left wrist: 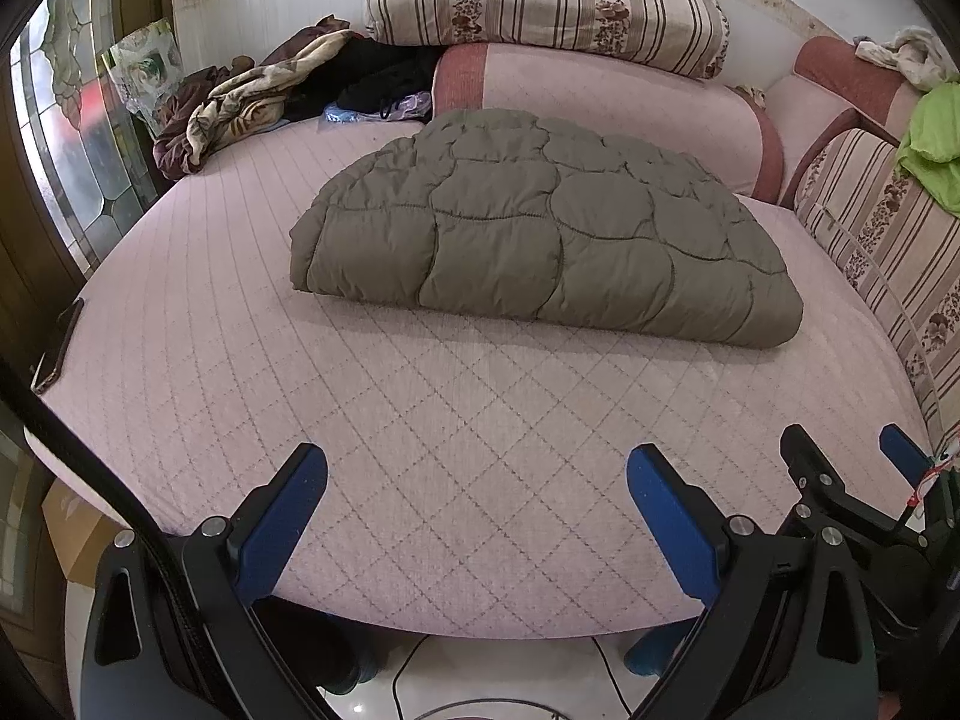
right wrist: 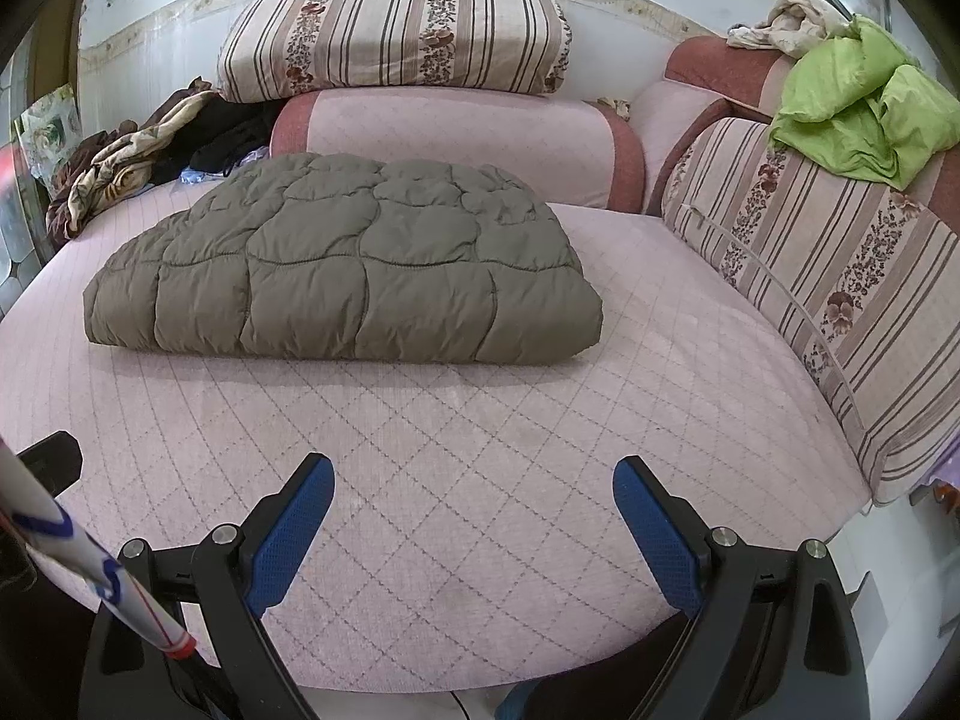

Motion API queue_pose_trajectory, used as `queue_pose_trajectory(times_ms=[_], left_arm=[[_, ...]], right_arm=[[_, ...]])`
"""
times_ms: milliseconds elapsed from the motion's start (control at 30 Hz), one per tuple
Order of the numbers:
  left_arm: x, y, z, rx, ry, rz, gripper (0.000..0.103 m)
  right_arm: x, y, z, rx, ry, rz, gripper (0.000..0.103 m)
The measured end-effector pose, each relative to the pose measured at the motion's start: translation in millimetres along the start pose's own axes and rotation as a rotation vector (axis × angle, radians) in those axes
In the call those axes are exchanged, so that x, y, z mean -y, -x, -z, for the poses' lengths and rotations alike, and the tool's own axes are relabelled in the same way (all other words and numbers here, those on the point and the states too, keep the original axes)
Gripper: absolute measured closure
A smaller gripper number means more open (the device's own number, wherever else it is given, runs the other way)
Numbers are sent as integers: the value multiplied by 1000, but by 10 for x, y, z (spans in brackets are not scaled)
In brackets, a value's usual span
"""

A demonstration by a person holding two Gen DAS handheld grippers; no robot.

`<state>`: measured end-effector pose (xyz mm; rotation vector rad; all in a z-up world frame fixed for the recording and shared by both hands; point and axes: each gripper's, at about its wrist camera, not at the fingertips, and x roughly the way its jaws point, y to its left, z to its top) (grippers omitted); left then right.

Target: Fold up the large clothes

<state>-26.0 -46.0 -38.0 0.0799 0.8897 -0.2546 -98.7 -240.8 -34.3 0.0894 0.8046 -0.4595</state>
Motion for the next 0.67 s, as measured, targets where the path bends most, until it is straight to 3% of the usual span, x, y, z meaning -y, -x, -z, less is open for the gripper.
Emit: queue_pose_trajectory(times_ms=[233, 467, 667], left_arm=[[-91, -83, -127, 0, 2, -14, 3], [-239, -108, -404, 50, -10, -45, 3], [-323, -304, -419, 3, 14, -39, 3]], right_arm=[[-49, -71, -89, 2, 27, -3, 7], [-66, -182, -322, 8, 22, 4, 7], [-159, -310, -338, -30, 23, -32, 7]])
